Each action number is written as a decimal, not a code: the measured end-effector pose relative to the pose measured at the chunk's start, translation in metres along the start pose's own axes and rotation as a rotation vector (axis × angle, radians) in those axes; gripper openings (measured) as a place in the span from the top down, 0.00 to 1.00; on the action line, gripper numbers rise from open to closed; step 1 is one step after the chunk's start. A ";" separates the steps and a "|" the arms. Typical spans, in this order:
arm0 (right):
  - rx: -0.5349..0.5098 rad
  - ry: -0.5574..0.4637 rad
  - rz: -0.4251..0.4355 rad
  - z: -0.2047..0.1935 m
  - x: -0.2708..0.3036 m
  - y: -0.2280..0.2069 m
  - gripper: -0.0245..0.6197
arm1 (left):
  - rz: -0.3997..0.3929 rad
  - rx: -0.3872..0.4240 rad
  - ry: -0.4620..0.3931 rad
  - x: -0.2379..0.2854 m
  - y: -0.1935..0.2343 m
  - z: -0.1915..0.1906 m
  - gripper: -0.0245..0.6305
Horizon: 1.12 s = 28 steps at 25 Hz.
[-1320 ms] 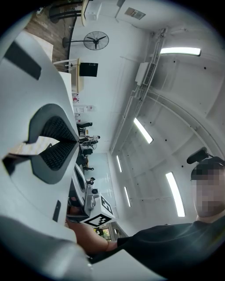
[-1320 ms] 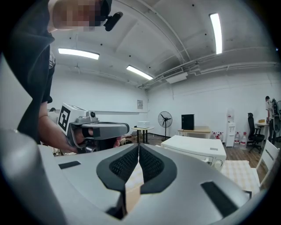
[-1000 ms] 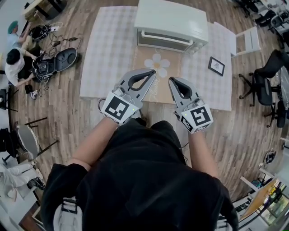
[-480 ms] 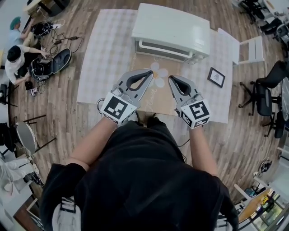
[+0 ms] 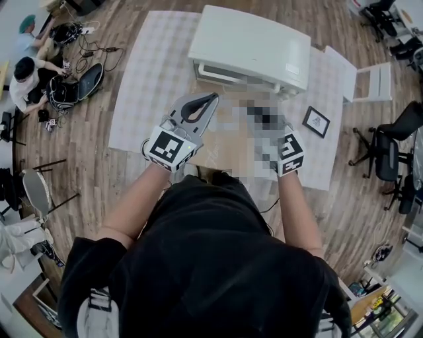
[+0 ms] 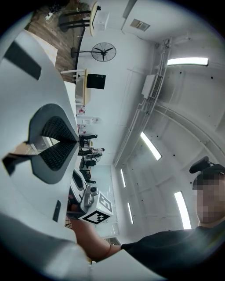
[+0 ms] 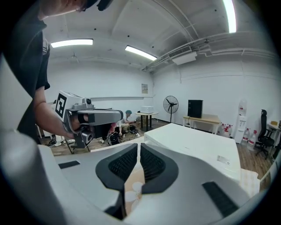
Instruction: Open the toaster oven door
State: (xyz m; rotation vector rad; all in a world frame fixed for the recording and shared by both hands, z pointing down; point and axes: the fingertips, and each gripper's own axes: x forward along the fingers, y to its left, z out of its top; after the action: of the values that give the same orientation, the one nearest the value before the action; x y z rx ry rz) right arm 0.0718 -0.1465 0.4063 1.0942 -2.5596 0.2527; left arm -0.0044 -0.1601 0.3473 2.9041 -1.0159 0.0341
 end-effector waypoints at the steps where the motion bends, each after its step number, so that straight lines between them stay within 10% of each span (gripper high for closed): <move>1: -0.001 0.010 0.005 -0.002 0.003 -0.003 0.91 | 0.006 0.000 0.002 0.002 0.002 -0.002 0.94; 28: -0.169 0.332 0.060 -0.055 0.071 -0.060 0.69 | 0.039 0.004 0.004 0.035 0.024 -0.013 0.94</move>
State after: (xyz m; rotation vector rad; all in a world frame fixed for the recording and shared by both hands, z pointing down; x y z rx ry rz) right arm 0.0827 -0.2186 0.4860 0.8367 -2.2725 0.2085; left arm 0.0081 -0.1992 0.3625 2.8859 -1.0735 0.0442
